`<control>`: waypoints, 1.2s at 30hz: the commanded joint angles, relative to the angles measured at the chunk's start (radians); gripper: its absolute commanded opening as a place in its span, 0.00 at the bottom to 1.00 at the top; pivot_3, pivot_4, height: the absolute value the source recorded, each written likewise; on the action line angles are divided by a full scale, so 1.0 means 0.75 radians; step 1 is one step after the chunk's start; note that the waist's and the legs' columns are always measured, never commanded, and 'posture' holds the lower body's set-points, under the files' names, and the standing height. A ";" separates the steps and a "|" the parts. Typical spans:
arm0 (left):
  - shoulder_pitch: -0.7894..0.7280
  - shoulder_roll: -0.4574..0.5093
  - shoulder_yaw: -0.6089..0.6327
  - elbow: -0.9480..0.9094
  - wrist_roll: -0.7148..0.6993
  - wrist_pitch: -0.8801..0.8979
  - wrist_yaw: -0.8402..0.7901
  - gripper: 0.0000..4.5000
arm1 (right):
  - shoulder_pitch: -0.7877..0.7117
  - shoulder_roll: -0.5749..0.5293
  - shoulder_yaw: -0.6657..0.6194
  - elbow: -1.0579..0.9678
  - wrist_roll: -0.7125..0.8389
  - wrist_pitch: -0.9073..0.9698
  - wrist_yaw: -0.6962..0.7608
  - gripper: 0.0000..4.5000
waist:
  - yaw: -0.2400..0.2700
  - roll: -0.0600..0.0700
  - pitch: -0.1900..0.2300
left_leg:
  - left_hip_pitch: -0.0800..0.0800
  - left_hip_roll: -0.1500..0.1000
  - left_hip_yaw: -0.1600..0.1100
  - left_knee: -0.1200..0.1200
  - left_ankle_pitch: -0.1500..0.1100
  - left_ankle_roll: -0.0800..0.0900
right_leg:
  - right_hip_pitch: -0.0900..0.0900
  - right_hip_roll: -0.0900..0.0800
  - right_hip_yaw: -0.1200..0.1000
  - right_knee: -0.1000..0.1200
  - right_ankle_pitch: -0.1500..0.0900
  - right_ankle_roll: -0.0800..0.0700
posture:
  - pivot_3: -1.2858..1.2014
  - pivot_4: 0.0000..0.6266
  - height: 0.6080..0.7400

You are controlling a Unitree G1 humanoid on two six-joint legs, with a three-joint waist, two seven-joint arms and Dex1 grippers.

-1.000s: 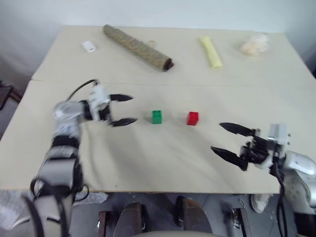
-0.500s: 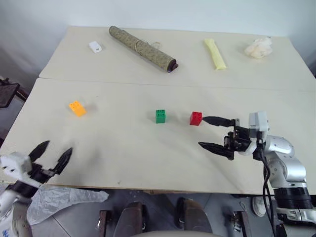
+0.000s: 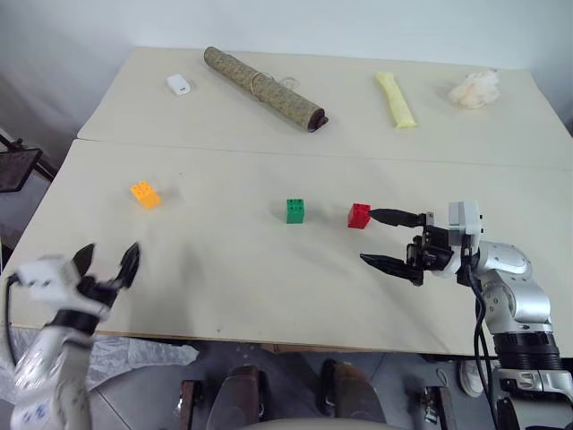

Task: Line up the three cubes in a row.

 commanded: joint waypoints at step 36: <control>-0.662 0.336 -0.445 0.655 0.247 -0.131 -0.420 0.35 | 0.074 0.083 -0.052 -0.089 0.002 -0.088 -0.089 1.00 | -0.004 0.000 0.000 | -0.001 0.005 0.014 0.000 -0.002 -0.005 | -0.002 0.009 0.001 -0.002 -0.001 -0.002 | 0.52 0.24 1.00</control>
